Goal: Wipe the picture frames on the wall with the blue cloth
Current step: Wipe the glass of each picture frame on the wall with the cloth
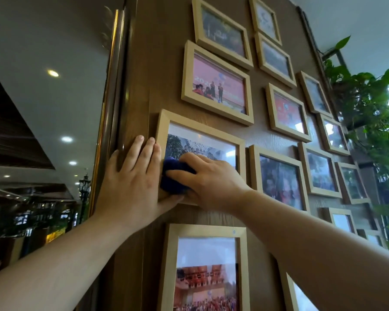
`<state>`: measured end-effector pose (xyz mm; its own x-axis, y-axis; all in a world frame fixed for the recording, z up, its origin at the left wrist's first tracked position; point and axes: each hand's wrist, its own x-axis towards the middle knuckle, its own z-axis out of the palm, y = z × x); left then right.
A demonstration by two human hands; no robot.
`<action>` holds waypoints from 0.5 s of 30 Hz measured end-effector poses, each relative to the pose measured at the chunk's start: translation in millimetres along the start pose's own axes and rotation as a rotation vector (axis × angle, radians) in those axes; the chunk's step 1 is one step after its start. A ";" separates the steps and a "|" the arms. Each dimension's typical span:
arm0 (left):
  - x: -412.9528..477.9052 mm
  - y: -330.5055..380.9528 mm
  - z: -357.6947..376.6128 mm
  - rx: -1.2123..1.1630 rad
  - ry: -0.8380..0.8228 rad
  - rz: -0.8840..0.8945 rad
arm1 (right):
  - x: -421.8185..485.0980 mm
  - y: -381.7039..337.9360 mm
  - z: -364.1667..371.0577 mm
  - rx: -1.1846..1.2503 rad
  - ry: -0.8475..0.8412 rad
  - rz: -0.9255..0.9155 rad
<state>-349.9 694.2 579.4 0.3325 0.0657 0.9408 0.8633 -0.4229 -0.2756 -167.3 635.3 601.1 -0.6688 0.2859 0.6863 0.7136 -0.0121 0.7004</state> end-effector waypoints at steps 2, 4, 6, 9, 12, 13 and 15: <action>-0.1 0.4 -0.1 0.016 -0.007 -0.001 | -5.6 5.9 -1.2 -0.048 -0.039 -0.014; -0.3 0.5 0.4 0.021 -0.011 -0.007 | -22.7 16.5 0.0 -0.111 -0.093 0.003; -0.3 0.3 1.1 0.015 -0.012 -0.014 | -44.8 28.3 2.1 -0.143 -0.146 0.047; 0.6 -0.6 3.4 0.009 -0.010 -0.010 | -79.8 45.7 1.8 -0.169 -0.241 0.158; 0.6 -1.9 5.6 0.017 -0.013 -0.006 | -98.5 55.6 -1.9 -0.230 -0.358 0.245; 0.8 -2.0 5.7 0.024 -0.013 -0.003 | -98.6 56.4 -3.8 -0.263 -0.384 0.240; 0.3 -1.4 4.2 0.033 -0.012 0.011 | -95.6 56.0 -10.0 -0.334 -0.405 0.221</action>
<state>-349.3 698.7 579.2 0.3462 0.0718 0.9354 0.8715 -0.3938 -0.2923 -65.6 597.7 576.7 -0.3306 0.5857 0.7400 0.6789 -0.3971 0.6176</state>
